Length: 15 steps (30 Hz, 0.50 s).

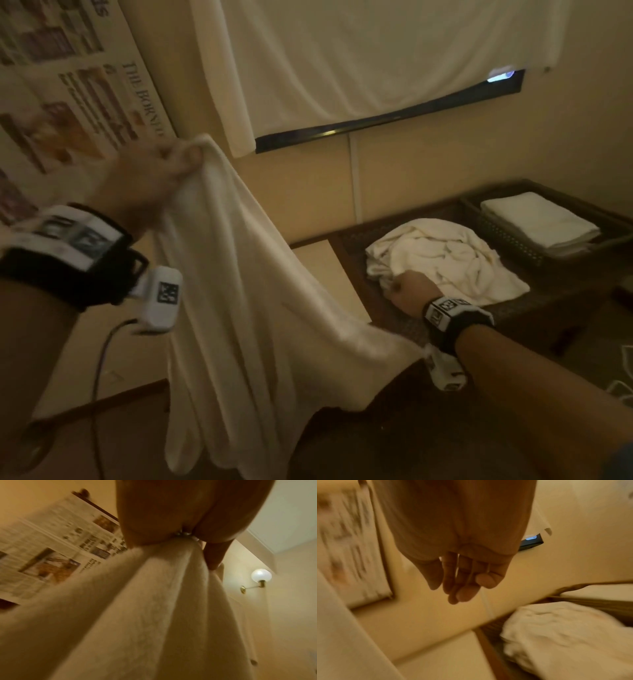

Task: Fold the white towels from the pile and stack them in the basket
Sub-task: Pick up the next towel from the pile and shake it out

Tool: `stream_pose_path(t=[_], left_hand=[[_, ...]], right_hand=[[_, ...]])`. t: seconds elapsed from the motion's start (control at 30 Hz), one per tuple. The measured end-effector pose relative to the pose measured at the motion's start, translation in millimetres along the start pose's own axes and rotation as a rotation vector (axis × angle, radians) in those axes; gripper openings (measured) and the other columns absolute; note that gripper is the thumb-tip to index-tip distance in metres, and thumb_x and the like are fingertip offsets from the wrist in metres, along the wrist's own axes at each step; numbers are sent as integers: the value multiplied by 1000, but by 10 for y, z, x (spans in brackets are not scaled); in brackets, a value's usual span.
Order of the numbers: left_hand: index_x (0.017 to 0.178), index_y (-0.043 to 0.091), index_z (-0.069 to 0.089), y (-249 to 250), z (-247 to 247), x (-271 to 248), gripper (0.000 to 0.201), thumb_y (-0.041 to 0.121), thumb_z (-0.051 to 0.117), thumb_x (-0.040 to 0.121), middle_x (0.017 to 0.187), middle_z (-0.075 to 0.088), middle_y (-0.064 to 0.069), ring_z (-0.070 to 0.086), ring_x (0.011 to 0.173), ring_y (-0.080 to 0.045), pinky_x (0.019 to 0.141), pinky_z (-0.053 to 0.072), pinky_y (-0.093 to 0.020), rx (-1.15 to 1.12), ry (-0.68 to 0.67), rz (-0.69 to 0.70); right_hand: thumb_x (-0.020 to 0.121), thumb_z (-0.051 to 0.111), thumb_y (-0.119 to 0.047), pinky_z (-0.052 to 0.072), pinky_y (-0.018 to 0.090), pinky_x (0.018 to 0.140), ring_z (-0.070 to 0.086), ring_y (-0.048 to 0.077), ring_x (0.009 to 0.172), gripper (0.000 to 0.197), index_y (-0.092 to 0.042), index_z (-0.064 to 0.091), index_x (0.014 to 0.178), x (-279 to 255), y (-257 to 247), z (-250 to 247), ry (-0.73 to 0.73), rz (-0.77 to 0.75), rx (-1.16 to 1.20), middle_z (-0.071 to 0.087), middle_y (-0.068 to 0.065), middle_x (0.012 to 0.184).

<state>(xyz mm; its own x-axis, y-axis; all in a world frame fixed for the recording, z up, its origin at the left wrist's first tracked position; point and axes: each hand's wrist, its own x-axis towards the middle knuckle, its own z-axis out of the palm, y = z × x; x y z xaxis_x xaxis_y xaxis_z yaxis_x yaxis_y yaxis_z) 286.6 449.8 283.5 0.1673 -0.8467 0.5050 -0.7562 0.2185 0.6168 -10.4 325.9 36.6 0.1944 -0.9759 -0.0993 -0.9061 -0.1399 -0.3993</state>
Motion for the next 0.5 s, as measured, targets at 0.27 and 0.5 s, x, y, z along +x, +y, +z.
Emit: stream_pose_path(t=[0.27, 0.5], left_hand=[[89, 34, 71, -134, 293, 39, 9, 33, 63, 94, 97, 72, -2, 66, 94, -22, 85, 53, -41, -120, -229, 53], [89, 29, 73, -165, 128, 21, 12, 27, 63, 94, 86, 72, 5, 66, 83, -13, 74, 51, -32, -274, -279, 30]], right_hand=[[96, 59, -33, 54, 20, 58, 62, 2, 67, 21, -16, 65, 106, -766, -1671, -906, 157, -521, 861, 65, 0, 102], [94, 62, -32, 54, 34, 58, 63, 17, 71, 25, -10, 65, 104, -830, -2103, -678, 252, -493, 1019, 65, 5, 98]])
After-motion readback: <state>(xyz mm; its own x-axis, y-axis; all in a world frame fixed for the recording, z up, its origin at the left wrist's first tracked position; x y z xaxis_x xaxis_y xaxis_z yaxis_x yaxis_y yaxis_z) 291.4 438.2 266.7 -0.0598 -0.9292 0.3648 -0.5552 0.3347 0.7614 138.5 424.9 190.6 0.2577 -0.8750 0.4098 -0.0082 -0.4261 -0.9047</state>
